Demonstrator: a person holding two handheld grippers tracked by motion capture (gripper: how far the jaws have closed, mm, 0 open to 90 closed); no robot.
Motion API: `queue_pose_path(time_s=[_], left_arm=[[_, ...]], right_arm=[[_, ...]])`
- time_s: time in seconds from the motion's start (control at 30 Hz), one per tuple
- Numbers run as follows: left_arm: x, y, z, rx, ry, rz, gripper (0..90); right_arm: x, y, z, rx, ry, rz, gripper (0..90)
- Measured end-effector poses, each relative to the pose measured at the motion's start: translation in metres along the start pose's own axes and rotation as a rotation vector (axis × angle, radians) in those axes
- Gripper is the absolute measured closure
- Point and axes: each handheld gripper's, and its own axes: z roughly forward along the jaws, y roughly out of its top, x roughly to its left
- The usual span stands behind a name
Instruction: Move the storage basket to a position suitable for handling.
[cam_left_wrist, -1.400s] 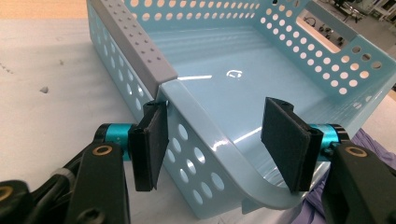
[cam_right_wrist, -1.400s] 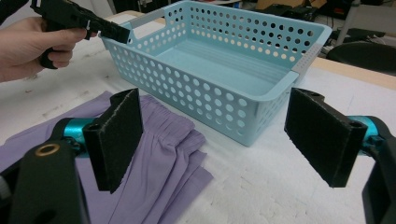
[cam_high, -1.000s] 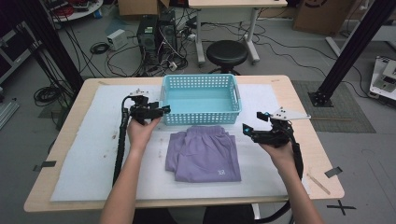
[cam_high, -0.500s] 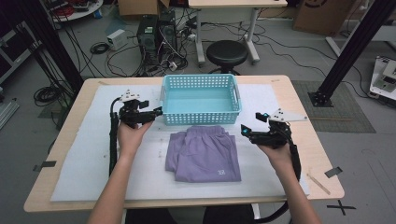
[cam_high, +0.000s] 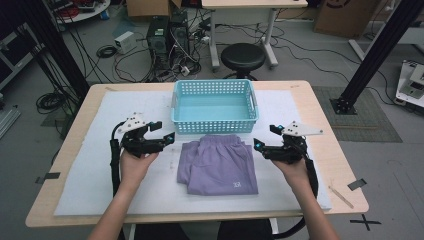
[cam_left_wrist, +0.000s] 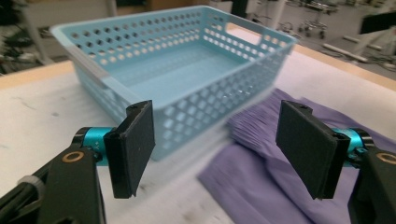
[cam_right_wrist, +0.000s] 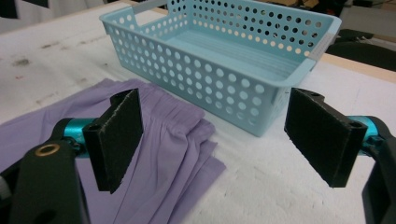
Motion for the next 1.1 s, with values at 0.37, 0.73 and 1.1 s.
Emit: queue_pose_path(time_s=[0.37,0.73,1.1], left_arm=[[-0.027,-0.026,-0.011,0.008,-0.031,0.034,29.1],[-0.033,-0.042,0.000,-0.020,-0.081,0.084,29.7],[-0.042,-0.050,0.016,0.055,-0.170,0.042,30.3]], right_arm=[[0.025,-0.021,-0.010,0.033,-0.027,-0.060,28.1],[0.027,-0.038,-0.024,0.020,-0.054,-0.045,28.2],[0.024,-0.046,-0.019,0.025,-0.033,-0.030,25.2]])
